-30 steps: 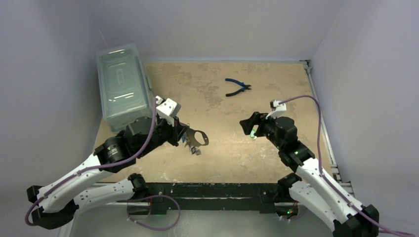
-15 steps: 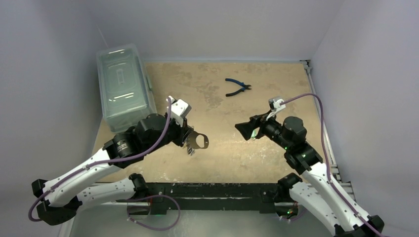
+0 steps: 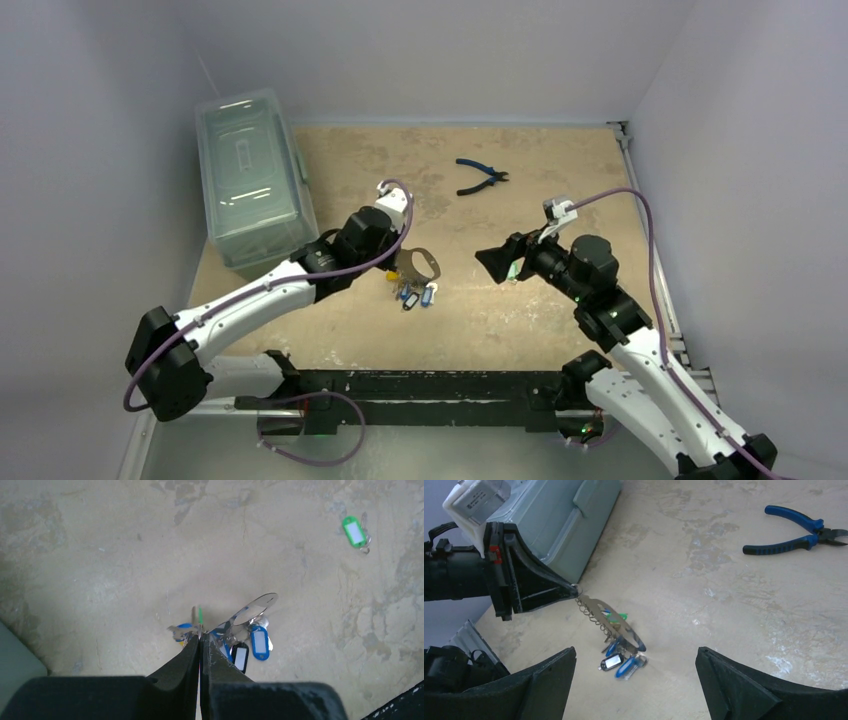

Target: Remove the keys from the keyring

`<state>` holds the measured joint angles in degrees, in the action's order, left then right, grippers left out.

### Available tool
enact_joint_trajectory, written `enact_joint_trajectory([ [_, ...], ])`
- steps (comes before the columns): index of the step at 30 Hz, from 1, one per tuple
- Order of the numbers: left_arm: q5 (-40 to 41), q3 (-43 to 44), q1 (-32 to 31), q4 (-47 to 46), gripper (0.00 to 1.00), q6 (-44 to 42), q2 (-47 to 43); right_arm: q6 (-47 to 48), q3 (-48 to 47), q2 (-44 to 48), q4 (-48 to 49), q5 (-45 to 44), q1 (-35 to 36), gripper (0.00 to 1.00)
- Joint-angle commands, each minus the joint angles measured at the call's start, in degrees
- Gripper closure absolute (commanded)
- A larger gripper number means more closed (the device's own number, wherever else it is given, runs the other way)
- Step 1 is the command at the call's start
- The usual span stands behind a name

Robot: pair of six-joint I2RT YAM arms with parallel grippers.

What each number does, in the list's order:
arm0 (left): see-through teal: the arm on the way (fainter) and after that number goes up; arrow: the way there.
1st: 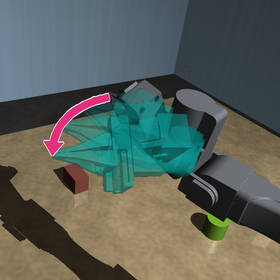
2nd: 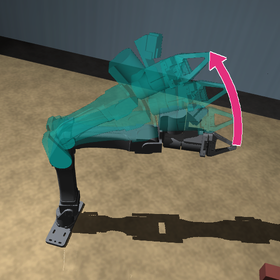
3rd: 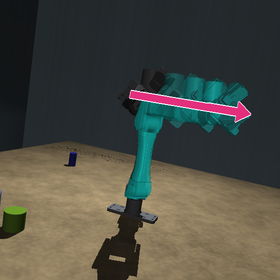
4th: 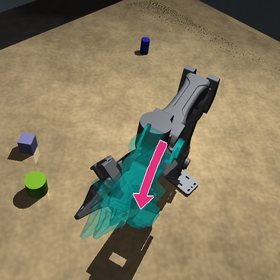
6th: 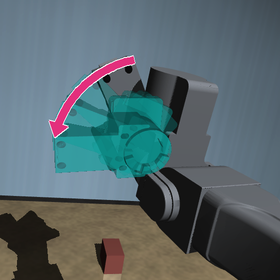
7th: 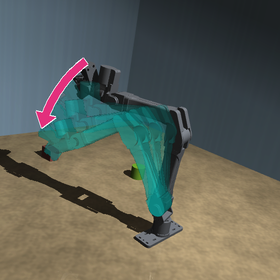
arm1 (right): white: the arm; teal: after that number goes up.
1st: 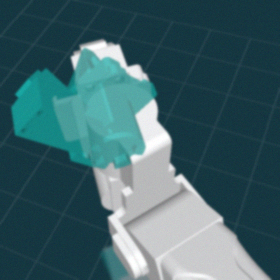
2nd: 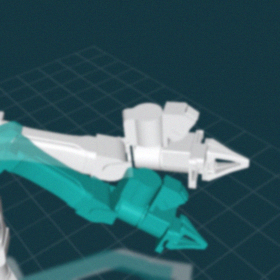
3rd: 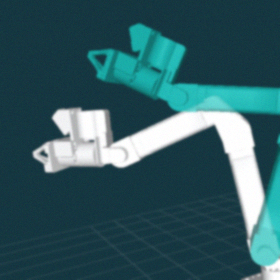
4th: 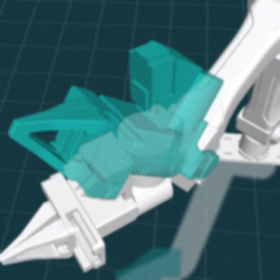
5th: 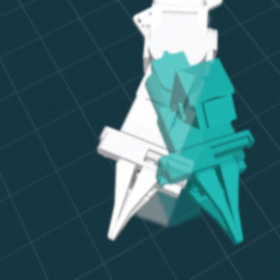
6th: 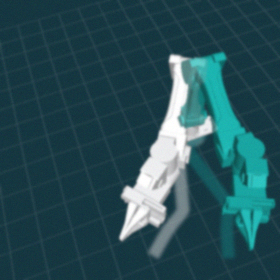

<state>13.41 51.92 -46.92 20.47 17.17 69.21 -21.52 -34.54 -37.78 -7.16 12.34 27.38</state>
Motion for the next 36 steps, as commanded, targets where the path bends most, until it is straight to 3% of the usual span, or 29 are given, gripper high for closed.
enact_joint_trajectory([
  [1, -4.8, 1.1, 1.4, -12.6, 1.00, -1.0, 2.3, -0.4, -0.9, 1.0, 0.1, -1.4, 0.1, 0.05],
  [3, -6.1, 1.5, 1.7, -13.2, 0.97, -0.4, 4.0, -0.5, -0.6, 0.9, 0.2, -1.4, 0.1, 0.05],
  [9, -7.3, 0.6, 2.5, -14.5, 0.52, 0.9, 4.3, -0.7, -0.1, 0.7, 0.6, -1.4, 0.1, 0.03],
  [12, -7.3, 1.0, 2.8, -13.4, 0.35, 0.9, 2.8, -0.5, -0.6, 0.7, 0.1, -1.2, 0.0, 0.02],
  [14, -7.5, 1.6, 3.0, -11.9, 0.30, 1.0, 1.2, -0.4, -0.8, 1.1, -0.3, -1.2, 0.1, 0.02],
  [15, -7.9, 1.8, 3.1, -11.4, 0.19, 1.1, -0.3, -0.4, -0.9, 1.5, -0.5, -1.3, 0.1, 0.01],
  [16, -8.3, 1.7, 3.1, -10.9, 0.15, 1.3, -1.9, -0.4, -0.9, 2.1, -0.8, -1.5, 0.1, 0.01],
  [20, -6.6, 2.1, 3.1, -7.5, 0.07, 4.4, -9.3, -0.7, -1.6, 4.5, -2.7, -3.3, 0.1, 0.01],
  [27, 9.3, 4.8, 3.1, 4.1, 0.01, 8.5, -25.5, -1.8, -1.6, 11.1, -4.8, -7.6, 0.1, 0.01],
  [33, 22.1, 6.7, 3.1, 15.0, 0.01, 11.8, -31.2, -4.6, -0.7, 17.3, -6.6, -14.1, 0.1, 0.01],
  [36, 24.7, 6.2, 3.1, 16.8, 0.01, 12.5, -32.6, -4.9, -0.9, 18.4, -6.8, -15.6, 0.1, 0.01],
])
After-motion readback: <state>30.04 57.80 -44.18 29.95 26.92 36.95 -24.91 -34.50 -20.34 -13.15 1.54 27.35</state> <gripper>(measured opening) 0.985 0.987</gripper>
